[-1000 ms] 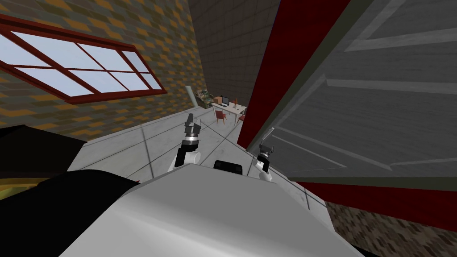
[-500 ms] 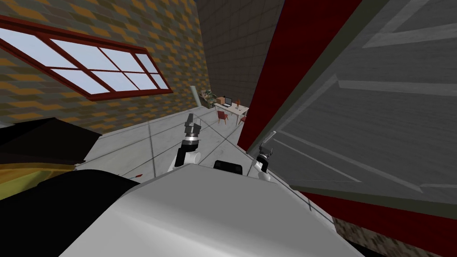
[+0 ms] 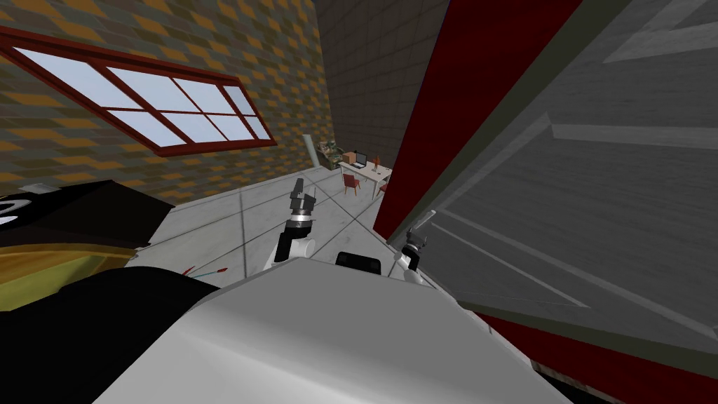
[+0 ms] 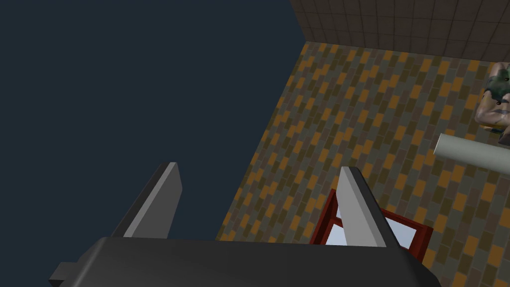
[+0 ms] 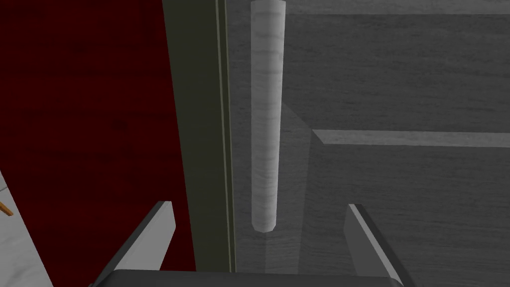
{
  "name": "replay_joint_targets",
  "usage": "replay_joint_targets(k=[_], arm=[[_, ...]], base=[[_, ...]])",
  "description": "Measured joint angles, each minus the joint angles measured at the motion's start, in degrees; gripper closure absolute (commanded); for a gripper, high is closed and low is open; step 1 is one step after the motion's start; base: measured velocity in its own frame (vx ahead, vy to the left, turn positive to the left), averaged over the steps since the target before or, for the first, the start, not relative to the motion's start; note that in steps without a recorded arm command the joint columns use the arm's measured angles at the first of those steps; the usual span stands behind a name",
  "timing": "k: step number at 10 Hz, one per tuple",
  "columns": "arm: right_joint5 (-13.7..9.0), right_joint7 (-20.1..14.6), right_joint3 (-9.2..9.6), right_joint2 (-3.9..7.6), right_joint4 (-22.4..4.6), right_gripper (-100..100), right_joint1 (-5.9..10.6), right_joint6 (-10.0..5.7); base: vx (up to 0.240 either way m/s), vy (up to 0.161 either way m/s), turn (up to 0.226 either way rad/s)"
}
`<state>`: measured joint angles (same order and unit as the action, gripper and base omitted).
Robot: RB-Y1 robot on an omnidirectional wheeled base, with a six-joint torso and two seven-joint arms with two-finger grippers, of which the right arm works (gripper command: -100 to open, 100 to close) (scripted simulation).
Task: Pull the door open
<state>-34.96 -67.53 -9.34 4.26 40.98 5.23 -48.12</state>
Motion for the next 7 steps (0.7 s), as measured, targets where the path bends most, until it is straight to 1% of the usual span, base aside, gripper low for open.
replay_joint_targets(k=[1,2,3,4,5,6,7], arm=[[0.0,-0.2,-0.01,-0.01,-0.2,-100,0.07,-0.11],[0.0,-1.3,0.16,0.97,-1.8,-100,0.4,-0.72],[0.0,-2.8,0.35,2.08,-2.5,-100,-0.04,-1.12],[0.0,-3.3,0.33,2.37,-1.7,-100,-0.68,-0.83],[-0.1,-4.2,0.4,3.55,-1.0,-100,-1.69,-0.31],[-0.2,-5.2,0.36,4.65,0.3,-100,-2.89,0.54],[-0.2,-5.9,0.51,5.06,-0.3,-100,-3.02,0.37]], base=[[0.116,-0.013,0.019],[0.2,-0.007,0.033],[0.149,0.006,0.012],[0.179,0.01,0.037],[0.188,0.003,0.027],[0.096,-0.003,0.003],[0.073,-0.003,0.024]])
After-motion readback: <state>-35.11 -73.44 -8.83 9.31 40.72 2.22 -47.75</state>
